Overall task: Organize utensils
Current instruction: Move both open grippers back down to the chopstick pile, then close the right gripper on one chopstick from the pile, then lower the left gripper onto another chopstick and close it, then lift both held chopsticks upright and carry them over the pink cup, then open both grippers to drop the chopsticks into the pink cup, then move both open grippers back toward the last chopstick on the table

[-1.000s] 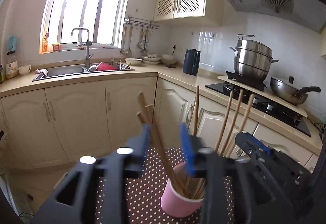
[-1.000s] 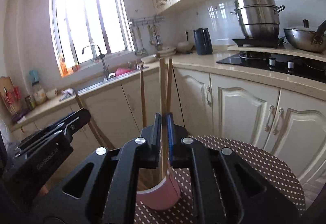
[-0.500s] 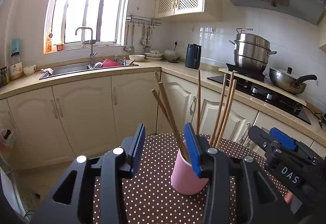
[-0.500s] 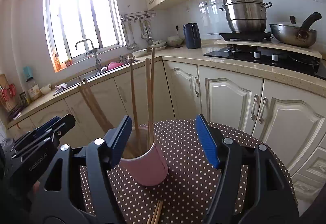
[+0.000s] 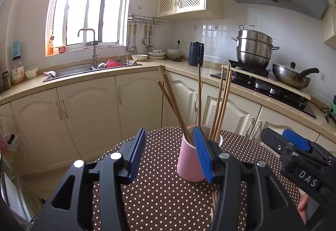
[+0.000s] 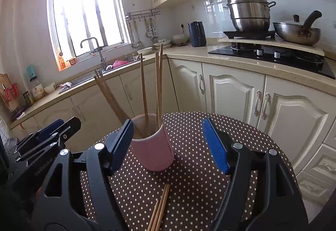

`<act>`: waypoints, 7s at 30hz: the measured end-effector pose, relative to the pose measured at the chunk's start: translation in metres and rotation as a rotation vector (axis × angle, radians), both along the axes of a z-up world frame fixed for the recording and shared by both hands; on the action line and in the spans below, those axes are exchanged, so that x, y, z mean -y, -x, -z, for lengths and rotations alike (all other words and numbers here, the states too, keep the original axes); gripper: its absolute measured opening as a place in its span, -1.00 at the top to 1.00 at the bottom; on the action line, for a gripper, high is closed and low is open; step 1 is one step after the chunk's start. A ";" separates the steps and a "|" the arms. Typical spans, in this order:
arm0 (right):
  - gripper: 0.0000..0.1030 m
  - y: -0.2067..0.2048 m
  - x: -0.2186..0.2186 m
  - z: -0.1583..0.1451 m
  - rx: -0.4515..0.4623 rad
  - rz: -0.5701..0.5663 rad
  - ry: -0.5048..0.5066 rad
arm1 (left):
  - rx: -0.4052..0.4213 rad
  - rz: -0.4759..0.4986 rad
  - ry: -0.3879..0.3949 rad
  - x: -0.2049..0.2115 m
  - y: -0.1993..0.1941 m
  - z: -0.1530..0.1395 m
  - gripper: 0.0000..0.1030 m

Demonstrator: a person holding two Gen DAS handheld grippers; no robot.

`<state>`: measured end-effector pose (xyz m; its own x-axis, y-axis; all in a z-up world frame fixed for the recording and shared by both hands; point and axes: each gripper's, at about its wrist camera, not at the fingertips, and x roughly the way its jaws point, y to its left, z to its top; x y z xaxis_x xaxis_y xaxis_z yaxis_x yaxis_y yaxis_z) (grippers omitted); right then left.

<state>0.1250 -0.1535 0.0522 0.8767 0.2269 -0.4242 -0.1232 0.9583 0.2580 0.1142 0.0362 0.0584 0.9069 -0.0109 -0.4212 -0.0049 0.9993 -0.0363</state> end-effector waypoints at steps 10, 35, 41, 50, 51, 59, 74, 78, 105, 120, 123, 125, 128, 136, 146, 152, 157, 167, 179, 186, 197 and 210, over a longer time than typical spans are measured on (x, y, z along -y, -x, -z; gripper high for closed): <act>-0.48 0.022 0.002 0.026 -0.084 0.009 0.010 | -0.066 -0.007 -0.002 -0.005 0.017 0.022 -0.07; -0.51 0.029 -0.027 0.114 -0.382 -0.010 0.151 | -0.284 0.039 0.005 -0.016 0.038 0.092 -0.17; -0.51 0.024 -0.031 0.131 -0.454 -0.015 0.190 | -0.333 0.040 0.021 -0.021 0.037 0.103 -0.20; -0.51 0.019 -0.042 0.136 -0.483 -0.033 0.235 | -0.380 0.046 0.048 -0.024 0.033 0.113 -0.23; -0.51 0.019 -0.043 0.137 -0.485 -0.034 0.243 | -0.384 0.048 0.049 -0.024 0.033 0.114 -0.23; -0.02 0.008 -0.058 0.136 -0.518 -0.050 0.279 | -0.416 0.056 0.069 -0.024 0.028 0.122 -0.24; 0.87 0.018 -0.020 0.135 -0.527 -0.133 0.058 | -0.487 0.213 0.025 0.020 0.028 0.128 -0.30; 0.87 0.021 -0.010 0.136 -0.522 -0.135 0.013 | -0.517 0.227 -0.026 0.037 0.025 0.134 -0.31; 0.88 0.030 0.009 0.126 -0.489 -0.127 -0.072 | -0.480 0.136 0.000 0.038 0.007 0.130 0.88; 0.88 0.049 0.009 0.061 -0.281 -0.088 -0.029 | -0.226 0.130 0.084 0.018 0.033 0.052 0.88; 0.88 0.048 0.010 0.054 -0.256 -0.084 -0.030 | -0.183 0.124 0.085 0.018 0.033 0.036 0.88; 0.88 0.046 0.011 0.047 -0.235 -0.077 -0.029 | -0.160 0.124 0.088 0.016 0.033 0.027 0.88; 0.88 0.043 0.010 0.036 -0.209 -0.073 -0.026 | -0.141 0.122 0.105 0.015 0.029 0.016 0.88; 0.88 0.020 0.005 0.012 -0.145 -0.065 -0.016 | -0.098 0.135 0.099 0.014 0.017 0.000 0.88; 0.88 -0.013 -0.004 -0.021 -0.063 -0.062 0.001 | -0.032 0.111 0.100 0.010 -0.004 -0.029 0.88; 0.88 -0.030 -0.005 -0.047 -0.009 -0.050 -0.017 | 0.034 0.101 0.117 0.009 -0.015 -0.056 0.88; 0.88 -0.040 -0.010 -0.071 0.068 -0.031 -0.025 | 0.123 0.112 0.121 0.010 -0.018 -0.082 0.88; 0.88 -0.065 -0.014 -0.094 0.179 0.010 -0.022 | 0.188 0.111 0.133 0.024 -0.045 -0.100 0.88; 0.87 -0.110 -0.029 -0.021 0.018 -0.042 0.010 | 0.041 0.087 0.106 0.024 -0.091 -0.032 0.87; 0.85 -0.106 -0.030 0.013 -0.097 -0.096 0.044 | -0.029 0.077 0.067 0.016 -0.093 0.004 0.84; -0.37 -0.061 -0.014 0.008 -0.068 -0.029 0.071 | -0.006 0.083 0.027 0.009 -0.052 0.009 0.16; -0.62 -0.013 -0.007 0.010 -0.098 -0.020 0.066 | 0.000 0.093 0.000 0.011 -0.001 0.007 -0.18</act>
